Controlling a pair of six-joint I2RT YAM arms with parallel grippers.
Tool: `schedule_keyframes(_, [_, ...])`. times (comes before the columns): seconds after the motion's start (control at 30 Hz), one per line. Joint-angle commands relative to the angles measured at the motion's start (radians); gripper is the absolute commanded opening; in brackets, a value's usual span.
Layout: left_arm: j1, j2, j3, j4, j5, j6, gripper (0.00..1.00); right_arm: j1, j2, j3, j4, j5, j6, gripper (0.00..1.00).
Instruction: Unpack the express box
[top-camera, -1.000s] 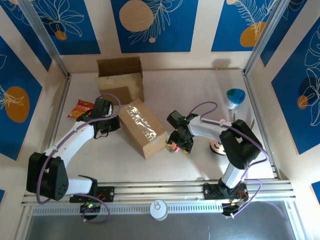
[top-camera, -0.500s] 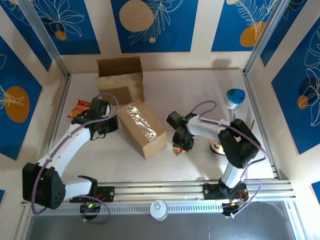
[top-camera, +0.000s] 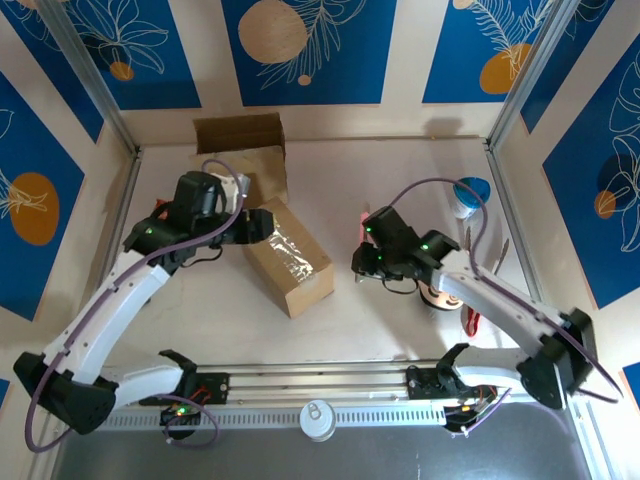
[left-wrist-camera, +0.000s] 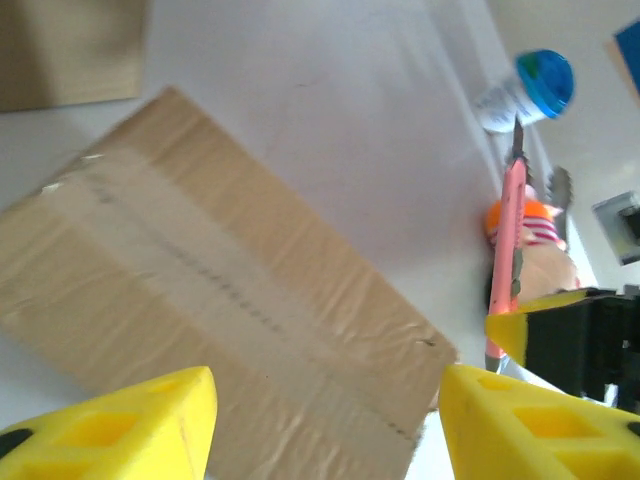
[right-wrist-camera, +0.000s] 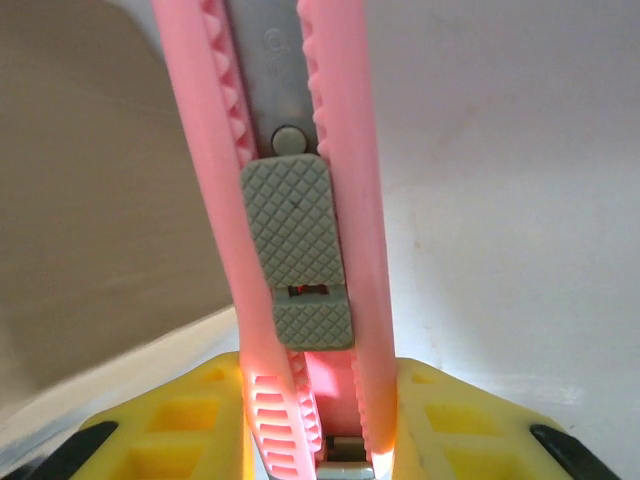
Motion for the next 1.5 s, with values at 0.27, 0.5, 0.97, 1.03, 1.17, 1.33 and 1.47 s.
schedule_keyframes(0.27, [-0.207,0.238,0.166,0.273,0.127,-0.080,0.72,0.135,-0.074,0.147,-0.045,-0.086,-0.249,0.19])
schedule_keyframes(0.5, [-0.229,0.252,0.116,0.333,0.124,-0.115,0.71,0.143,-0.059,0.158,-0.012,-0.106,-0.253,0.18])
schedule_keyframes(0.97, [-0.237,0.258,0.082,0.350,0.114,-0.132,0.09,0.141,-0.043,0.200,0.041,-0.144,-0.263,0.16])
schedule_keyframes(1.03, [-0.236,0.248,0.076,0.351,0.096,-0.132,0.00,0.139,-0.046,0.196,0.047,-0.153,-0.264,0.16])
schedule_keyframes(1.17, [-0.235,0.217,0.051,0.383,0.083,-0.133,0.00,0.108,-0.075,0.162,0.109,-0.241,-0.270,0.37])
schedule_keyframes(1.33, [-0.236,0.171,0.028,0.494,0.185,-0.143,0.00,-0.053,-0.180,0.026,0.351,-0.555,-0.261,0.76])
schedule_keyframes(1.47, [-0.236,0.129,-0.012,0.671,0.295,-0.214,0.00,-0.180,-0.242,-0.090,0.600,-0.804,-0.176,0.85])
